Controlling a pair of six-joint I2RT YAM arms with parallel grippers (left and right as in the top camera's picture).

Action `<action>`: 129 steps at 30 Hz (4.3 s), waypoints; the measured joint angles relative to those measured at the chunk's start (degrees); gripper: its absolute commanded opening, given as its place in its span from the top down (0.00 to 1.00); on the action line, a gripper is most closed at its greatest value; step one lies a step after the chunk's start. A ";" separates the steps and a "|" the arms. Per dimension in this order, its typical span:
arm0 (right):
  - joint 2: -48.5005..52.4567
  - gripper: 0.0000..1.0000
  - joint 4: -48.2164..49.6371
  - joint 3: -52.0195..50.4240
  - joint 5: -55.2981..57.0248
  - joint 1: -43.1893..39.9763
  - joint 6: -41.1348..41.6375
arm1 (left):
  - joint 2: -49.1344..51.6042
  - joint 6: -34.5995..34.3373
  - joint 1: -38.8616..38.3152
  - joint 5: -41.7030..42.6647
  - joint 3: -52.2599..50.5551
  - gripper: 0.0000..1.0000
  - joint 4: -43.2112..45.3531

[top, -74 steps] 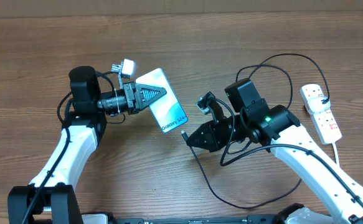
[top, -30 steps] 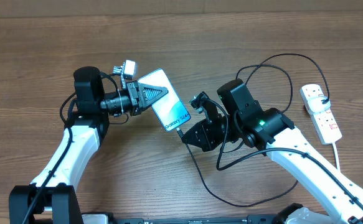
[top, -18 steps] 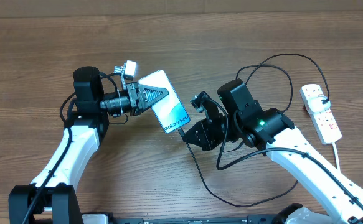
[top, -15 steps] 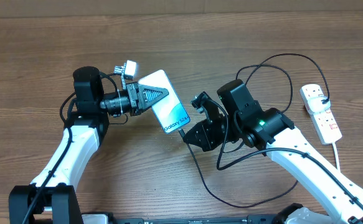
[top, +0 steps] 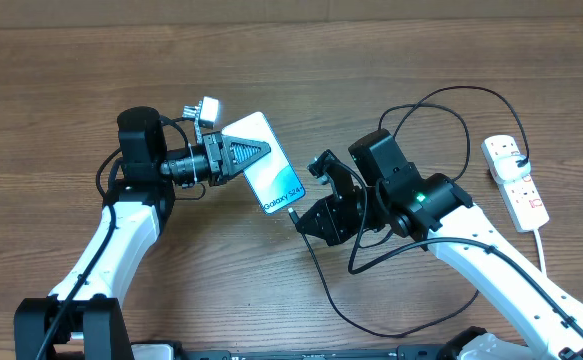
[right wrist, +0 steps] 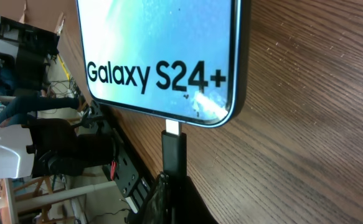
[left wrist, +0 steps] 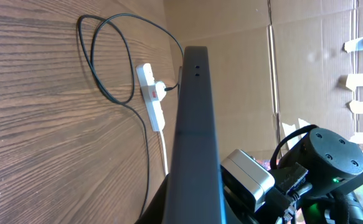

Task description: Plug charger to phone and switch on socket

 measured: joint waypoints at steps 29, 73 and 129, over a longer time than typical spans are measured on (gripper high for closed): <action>-2.03 0.96 1.27 0.00 -0.17 0.00 0.00 | 0.00 0.57 0.00 -0.02 0.00 0.96 -0.02; -2.03 0.96 1.53 0.00 -0.17 0.02 -0.02 | 0.00 -2.43 0.00 0.00 0.00 0.96 0.00; -2.03 0.96 1.64 0.00 1.40 0.02 -0.02 | 0.00 -2.40 0.11 0.24 0.02 0.96 0.20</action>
